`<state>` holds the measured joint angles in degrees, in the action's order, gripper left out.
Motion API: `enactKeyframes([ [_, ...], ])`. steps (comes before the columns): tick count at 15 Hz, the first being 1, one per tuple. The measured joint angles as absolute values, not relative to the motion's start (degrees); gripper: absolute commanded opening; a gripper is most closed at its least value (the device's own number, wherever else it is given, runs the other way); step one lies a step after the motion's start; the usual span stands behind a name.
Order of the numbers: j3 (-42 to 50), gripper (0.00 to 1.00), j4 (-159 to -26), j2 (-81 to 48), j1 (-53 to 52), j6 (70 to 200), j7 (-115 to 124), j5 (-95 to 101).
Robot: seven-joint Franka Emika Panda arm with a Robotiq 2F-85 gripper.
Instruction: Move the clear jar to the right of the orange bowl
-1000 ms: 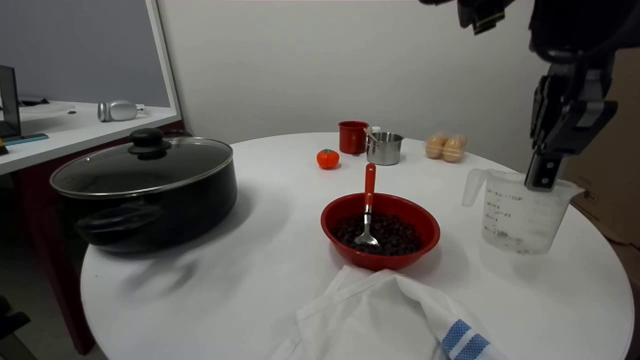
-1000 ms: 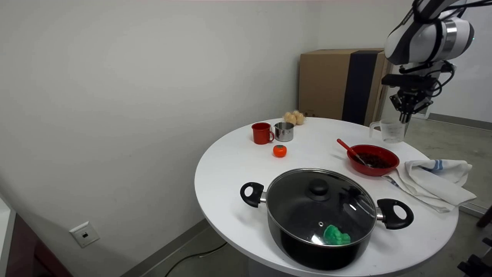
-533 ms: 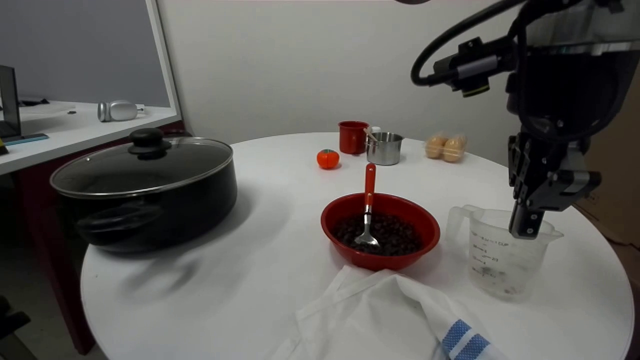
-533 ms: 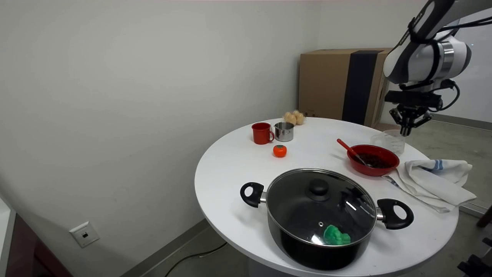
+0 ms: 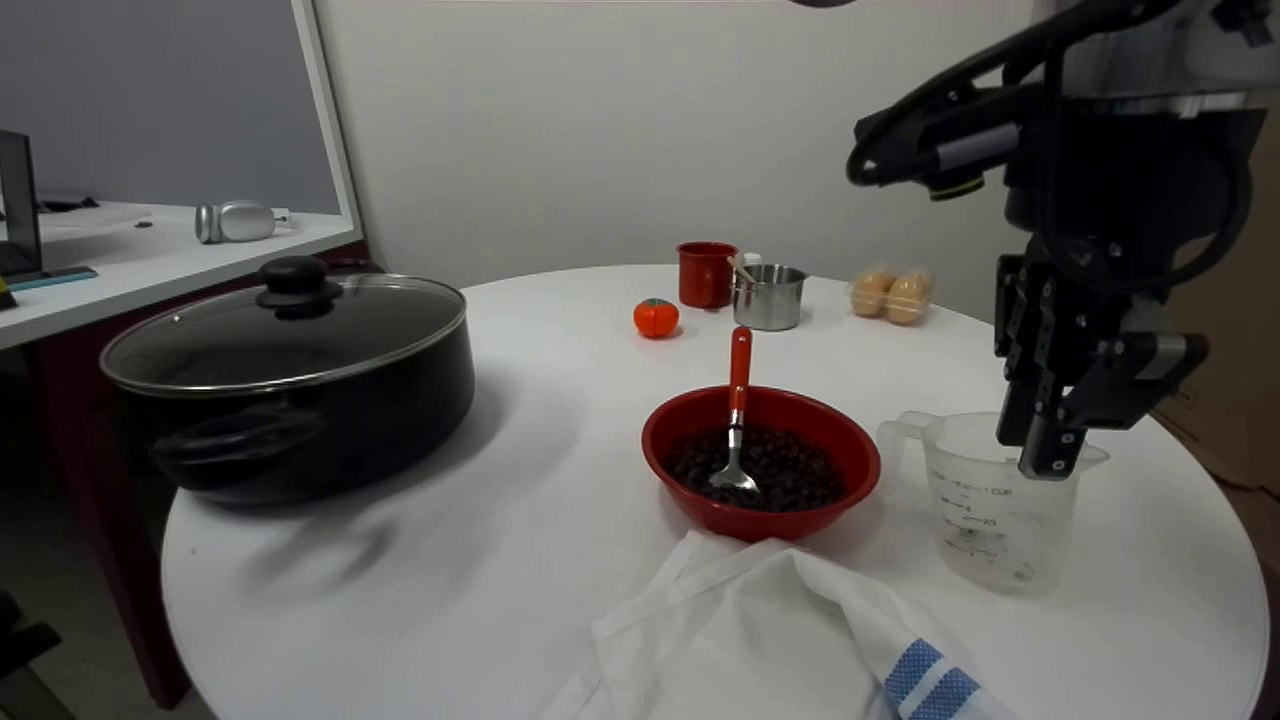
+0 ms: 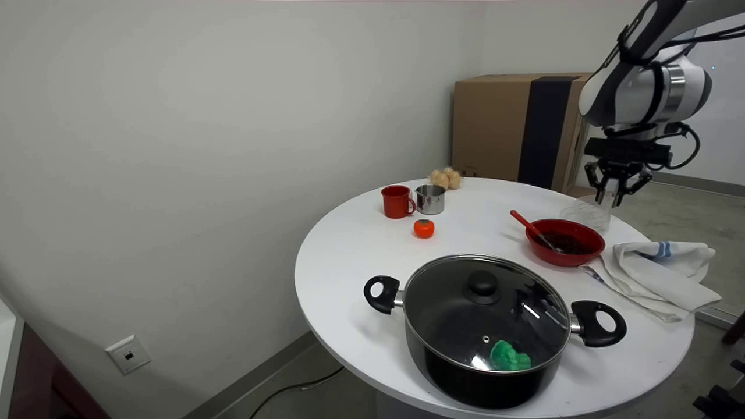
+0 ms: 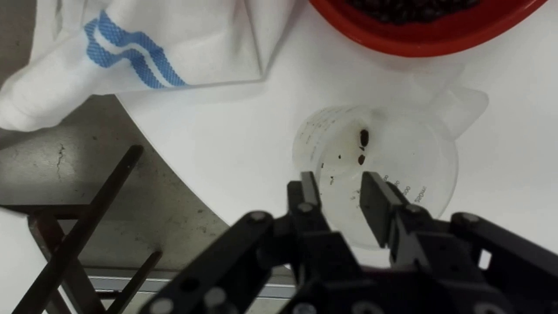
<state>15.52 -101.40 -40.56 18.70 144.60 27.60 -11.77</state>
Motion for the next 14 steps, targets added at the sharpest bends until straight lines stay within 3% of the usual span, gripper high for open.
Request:
enactKeyframes([
  [5,14.06,0.99,-101.28,-40.51,20.08,144.60,23.61,-13.68],
  [14,12.65,1.00,-101.16,-33.53,17.90,143.76,15.13,-12.09],
])
